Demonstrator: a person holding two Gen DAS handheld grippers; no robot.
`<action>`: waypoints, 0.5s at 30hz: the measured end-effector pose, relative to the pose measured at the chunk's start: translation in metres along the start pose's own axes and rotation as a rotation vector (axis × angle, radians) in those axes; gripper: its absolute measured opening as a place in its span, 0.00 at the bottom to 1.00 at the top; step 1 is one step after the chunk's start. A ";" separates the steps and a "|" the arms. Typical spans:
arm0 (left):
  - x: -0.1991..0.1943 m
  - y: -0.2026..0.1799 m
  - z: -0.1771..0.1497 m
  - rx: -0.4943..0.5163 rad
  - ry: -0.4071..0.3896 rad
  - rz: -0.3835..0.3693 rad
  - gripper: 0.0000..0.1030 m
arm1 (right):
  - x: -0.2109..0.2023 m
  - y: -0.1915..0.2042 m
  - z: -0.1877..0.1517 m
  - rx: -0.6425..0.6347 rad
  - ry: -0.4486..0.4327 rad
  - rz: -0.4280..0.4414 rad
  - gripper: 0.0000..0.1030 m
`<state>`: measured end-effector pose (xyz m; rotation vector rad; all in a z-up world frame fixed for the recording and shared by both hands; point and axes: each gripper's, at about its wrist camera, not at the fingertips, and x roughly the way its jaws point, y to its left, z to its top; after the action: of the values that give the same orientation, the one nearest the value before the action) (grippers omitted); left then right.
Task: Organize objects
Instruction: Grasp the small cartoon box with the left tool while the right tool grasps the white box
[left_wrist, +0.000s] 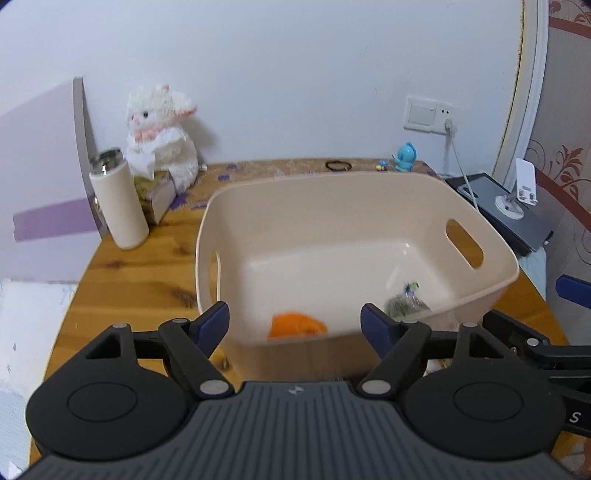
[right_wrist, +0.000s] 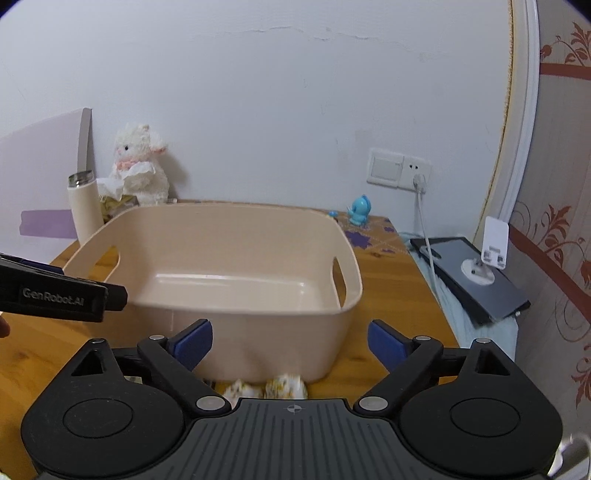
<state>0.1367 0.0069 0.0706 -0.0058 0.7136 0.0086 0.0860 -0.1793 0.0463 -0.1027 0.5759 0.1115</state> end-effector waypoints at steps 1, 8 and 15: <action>-0.002 0.000 -0.005 -0.003 0.002 -0.006 0.77 | -0.001 0.000 -0.005 0.000 0.008 0.003 0.91; -0.004 -0.006 -0.039 0.040 0.038 -0.016 0.78 | 0.003 0.004 -0.036 -0.008 0.080 0.008 0.91; 0.009 -0.012 -0.069 0.075 0.090 0.009 0.78 | 0.011 0.008 -0.062 -0.013 0.149 0.022 0.91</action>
<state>0.0984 -0.0053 0.0129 0.0691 0.8034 -0.0103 0.0609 -0.1786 -0.0119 -0.1175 0.7251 0.1299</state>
